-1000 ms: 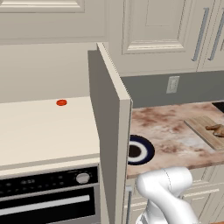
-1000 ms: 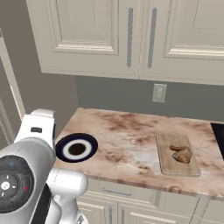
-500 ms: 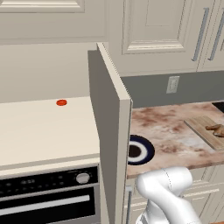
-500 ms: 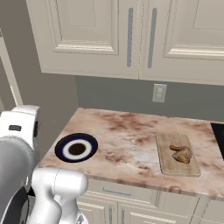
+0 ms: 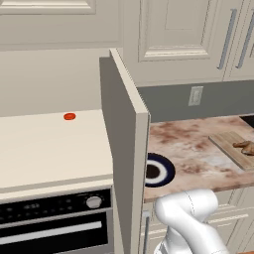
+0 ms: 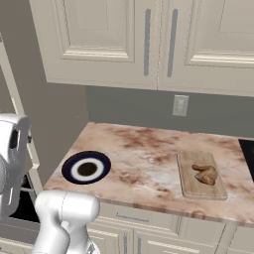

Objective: Pick the chicken drumstick from the plate and place it on the cutting board. Then pick the condiment bottle from the cabinet and place it next to the cutting board.

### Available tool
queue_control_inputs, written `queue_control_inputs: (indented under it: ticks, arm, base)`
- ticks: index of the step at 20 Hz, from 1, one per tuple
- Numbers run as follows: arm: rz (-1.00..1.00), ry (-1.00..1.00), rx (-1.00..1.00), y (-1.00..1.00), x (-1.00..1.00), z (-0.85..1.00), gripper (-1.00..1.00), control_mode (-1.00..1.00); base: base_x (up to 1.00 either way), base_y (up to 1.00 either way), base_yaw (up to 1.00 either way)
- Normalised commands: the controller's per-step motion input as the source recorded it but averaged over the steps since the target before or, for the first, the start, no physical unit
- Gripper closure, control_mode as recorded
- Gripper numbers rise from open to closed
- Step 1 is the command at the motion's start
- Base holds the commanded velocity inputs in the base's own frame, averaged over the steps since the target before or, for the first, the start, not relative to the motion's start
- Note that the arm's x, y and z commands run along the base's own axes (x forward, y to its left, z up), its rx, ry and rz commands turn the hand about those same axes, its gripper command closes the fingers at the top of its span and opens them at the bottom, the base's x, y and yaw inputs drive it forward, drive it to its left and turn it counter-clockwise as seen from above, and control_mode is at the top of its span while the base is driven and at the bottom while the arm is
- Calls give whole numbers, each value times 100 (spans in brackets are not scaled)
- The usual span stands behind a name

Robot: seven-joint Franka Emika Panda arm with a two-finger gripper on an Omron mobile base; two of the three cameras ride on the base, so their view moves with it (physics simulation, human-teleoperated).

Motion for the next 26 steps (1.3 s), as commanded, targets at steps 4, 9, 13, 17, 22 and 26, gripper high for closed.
queue_control_inputs:
  ticks: [4,9,13,17,22,26]
  arm:
    - [0,0,0,0,0,0,-100,100]
    - [0,0,0,0,0,0,-100,100]
    - [0,0,0,0,0,0,-100,100]
    - [0,0,0,0,0,0,-100,100]
    - [0,0,0,0,0,0,-100,100]
    - [0,0,0,0,0,0,-100,100]
  base:
    - [0,4,-4]
    - [0,0,0]
    - [0,0,0]
    - [0,0,0]
    - [-24,0,0]
    - [-45,-3,0]
